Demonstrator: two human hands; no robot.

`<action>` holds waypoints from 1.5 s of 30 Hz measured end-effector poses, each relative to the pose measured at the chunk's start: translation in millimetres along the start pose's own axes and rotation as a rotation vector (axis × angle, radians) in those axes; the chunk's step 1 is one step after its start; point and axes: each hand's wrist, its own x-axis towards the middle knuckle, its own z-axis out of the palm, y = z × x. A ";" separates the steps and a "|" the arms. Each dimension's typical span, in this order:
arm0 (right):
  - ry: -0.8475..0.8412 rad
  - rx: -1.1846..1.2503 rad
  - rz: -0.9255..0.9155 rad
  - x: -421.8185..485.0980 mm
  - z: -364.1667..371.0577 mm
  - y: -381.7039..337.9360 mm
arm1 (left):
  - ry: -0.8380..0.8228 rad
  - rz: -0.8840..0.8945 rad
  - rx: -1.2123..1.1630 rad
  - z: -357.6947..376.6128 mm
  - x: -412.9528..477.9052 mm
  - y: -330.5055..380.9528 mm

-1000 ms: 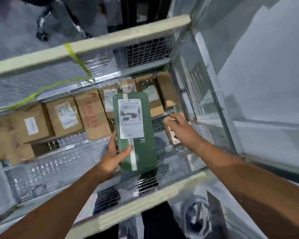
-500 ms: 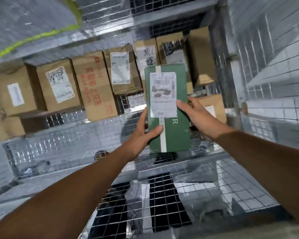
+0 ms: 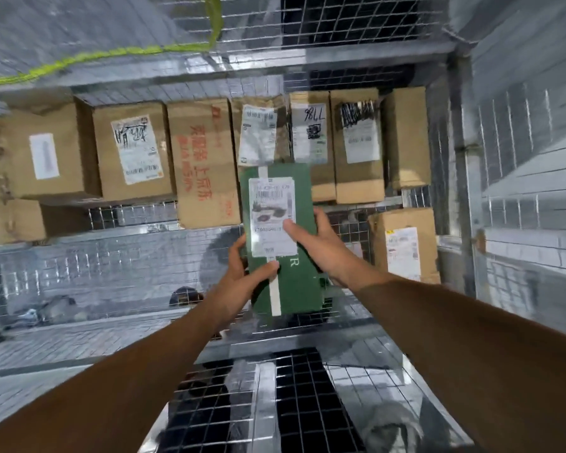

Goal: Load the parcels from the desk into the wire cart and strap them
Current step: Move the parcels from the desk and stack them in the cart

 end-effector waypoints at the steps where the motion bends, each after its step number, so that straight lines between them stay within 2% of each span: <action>1: -0.003 -0.031 0.003 2.9 4.8 5.7 | 0.032 -0.003 0.006 -0.1 4.6 -1.8; 6: 0.029 -0.069 0.002 12.9 23.3 30.8 | 0.184 0.015 0.170 -1.5 19.4 -6.1; 11: -0.009 -0.149 0.026 4.8 17.6 45.8 | 0.199 0.035 0.337 -3.9 9.5 -19.4; 15: -0.013 -0.137 0.062 1.7 13.4 49.5 | 0.216 0.004 0.295 2.2 8.4 -27.4; 26: 0.089 -0.062 -0.079 14.7 12.5 3.2 | 0.333 0.203 0.258 5.6 20.8 20.4; 32: 0.018 -0.099 0.016 -23.0 2.8 15.2 | 0.281 0.090 0.277 22.9 -10.0 7.0; 35: 0.037 -0.067 0.058 -16.5 5.6 21.7 | 0.296 0.059 0.261 23.8 -4.6 3.0; 45: 0.056 -0.119 0.102 9.5 23.8 37.9 | 0.325 0.064 0.315 10.1 10.7 -19.6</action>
